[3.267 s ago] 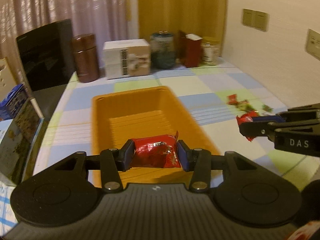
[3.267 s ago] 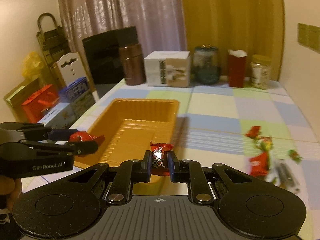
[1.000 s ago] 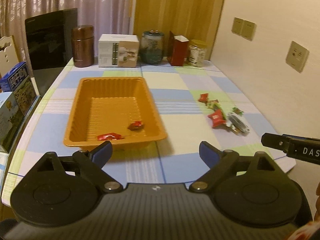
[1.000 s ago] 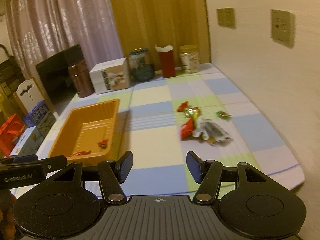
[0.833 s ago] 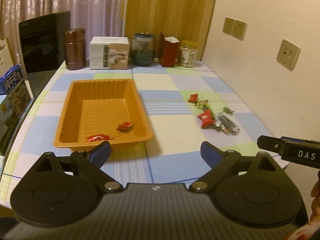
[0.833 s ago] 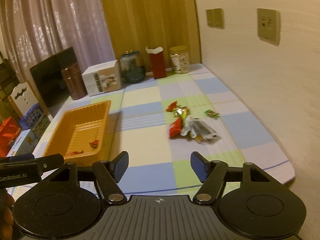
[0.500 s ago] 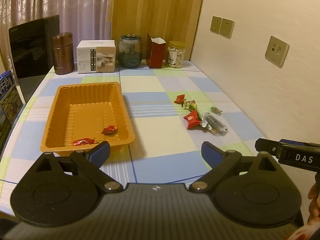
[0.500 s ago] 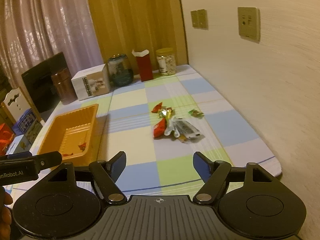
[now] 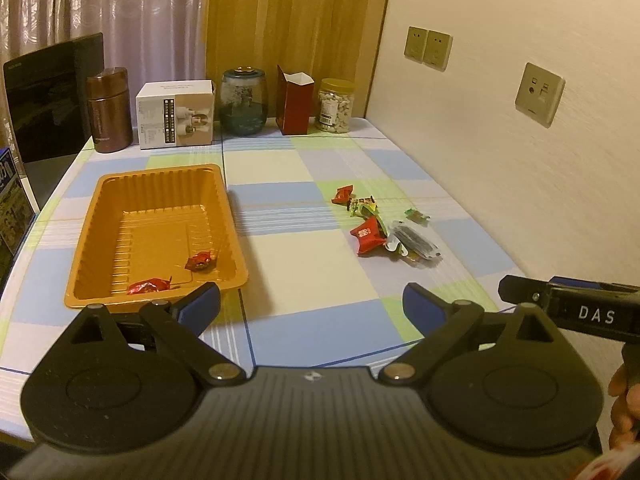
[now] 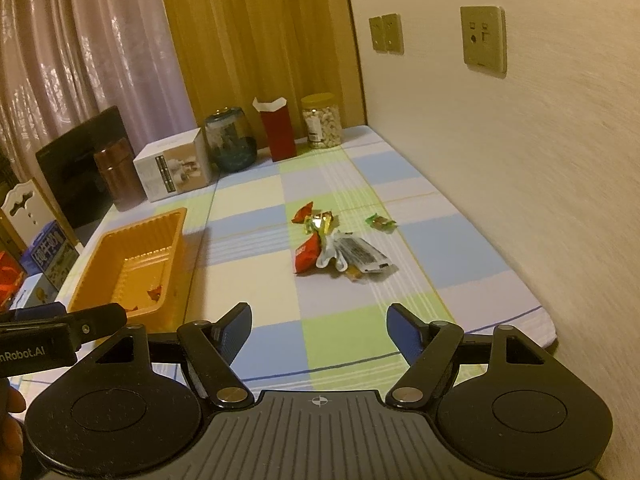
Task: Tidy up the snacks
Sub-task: 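Move both open tools back toward the snack pile, then grasp the red square packet with the left tool while the right tool grasps the clear dark-snack packet, then carry both held packets over the orange tray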
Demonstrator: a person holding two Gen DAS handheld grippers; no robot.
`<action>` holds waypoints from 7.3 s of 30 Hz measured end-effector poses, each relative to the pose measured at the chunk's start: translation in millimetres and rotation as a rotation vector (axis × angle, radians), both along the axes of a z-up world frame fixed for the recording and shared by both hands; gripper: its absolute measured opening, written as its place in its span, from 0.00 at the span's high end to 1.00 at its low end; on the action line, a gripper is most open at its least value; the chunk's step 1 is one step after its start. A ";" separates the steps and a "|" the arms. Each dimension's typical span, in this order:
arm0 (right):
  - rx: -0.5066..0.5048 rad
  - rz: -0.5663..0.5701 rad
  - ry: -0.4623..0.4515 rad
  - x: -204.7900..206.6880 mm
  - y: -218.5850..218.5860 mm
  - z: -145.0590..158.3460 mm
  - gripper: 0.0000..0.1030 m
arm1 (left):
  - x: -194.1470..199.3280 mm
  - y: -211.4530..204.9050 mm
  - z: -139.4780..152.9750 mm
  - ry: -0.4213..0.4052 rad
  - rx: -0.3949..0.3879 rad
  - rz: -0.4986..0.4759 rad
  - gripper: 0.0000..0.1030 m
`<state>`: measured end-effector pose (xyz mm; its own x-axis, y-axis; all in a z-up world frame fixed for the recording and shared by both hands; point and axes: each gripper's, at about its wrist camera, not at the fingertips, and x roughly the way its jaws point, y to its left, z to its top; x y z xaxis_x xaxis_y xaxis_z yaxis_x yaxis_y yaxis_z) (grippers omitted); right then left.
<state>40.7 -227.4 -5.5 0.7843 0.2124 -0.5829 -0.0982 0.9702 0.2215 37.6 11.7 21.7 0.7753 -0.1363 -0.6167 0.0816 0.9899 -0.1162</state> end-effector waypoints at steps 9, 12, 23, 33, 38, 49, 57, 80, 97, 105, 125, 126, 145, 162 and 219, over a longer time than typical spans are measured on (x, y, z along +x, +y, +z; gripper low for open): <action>0.000 -0.007 0.004 0.9 0.4 -1.0 0.28 | 1.8 -2.3 -2.8 0.006 -0.004 -0.008 0.06; -0.001 -0.009 0.005 1.1 -0.8 -1.9 0.28 | 1.6 -2.5 -3.2 0.006 -0.004 -0.009 0.06; -0.004 -0.014 0.008 2.1 -3.4 -4.2 0.28 | 2.6 -5.0 -5.8 0.012 -0.012 -0.007 0.06; -0.008 -0.025 0.021 7.8 -9.1 -13.7 0.28 | 9.7 -11.2 -16.5 0.026 -0.016 -0.021 0.05; -0.012 -0.036 0.040 14.6 -12.7 -23.2 0.28 | 18.6 -15.3 -25.8 0.038 -0.016 -0.028 0.05; -0.019 -0.062 0.078 37.0 -25.9 -42.3 0.28 | 47.4 -28.5 -40.7 0.046 -0.030 -0.049 0.04; -0.021 -0.083 0.089 63.1 -40.6 -53.1 0.28 | 79.9 -41.3 -51.7 0.045 -0.008 -0.069 0.03; -0.053 0.129 0.040 190.8 -46.3 -100.0 0.28 | 207.9 -64.8 -111.1 0.113 -0.012 -0.085 0.10; -0.065 0.180 0.112 241.2 -46.2 -134.8 0.58 | 245.2 -80.3 -138.4 0.136 -0.046 -0.138 0.19; -0.064 0.120 0.107 229.4 -58.8 -135.1 0.62 | 258.6 -86.2 -142.9 0.130 -0.064 -0.158 0.30; -0.126 0.125 0.107 234.5 -55.1 -137.8 0.43 | 248.1 -89.1 -153.7 0.149 0.050 -0.221 0.76; -0.121 0.127 0.108 235.4 -55.2 -138.5 0.43 | 246.2 -89.2 -153.5 0.143 0.064 -0.226 0.76; -0.124 0.106 0.112 225.7 -47.4 -140.9 0.62 | 236.3 -96.6 -151.5 0.077 0.169 -0.246 0.77; -0.020 0.088 0.087 160.8 -34.0 -75.2 0.62 | 156.2 -67.9 -88.9 0.059 0.074 -0.193 0.78; 0.026 0.431 0.095 154.7 220.5 -44.9 0.62 | 89.8 167.4 -48.9 0.052 0.073 0.150 0.78</action>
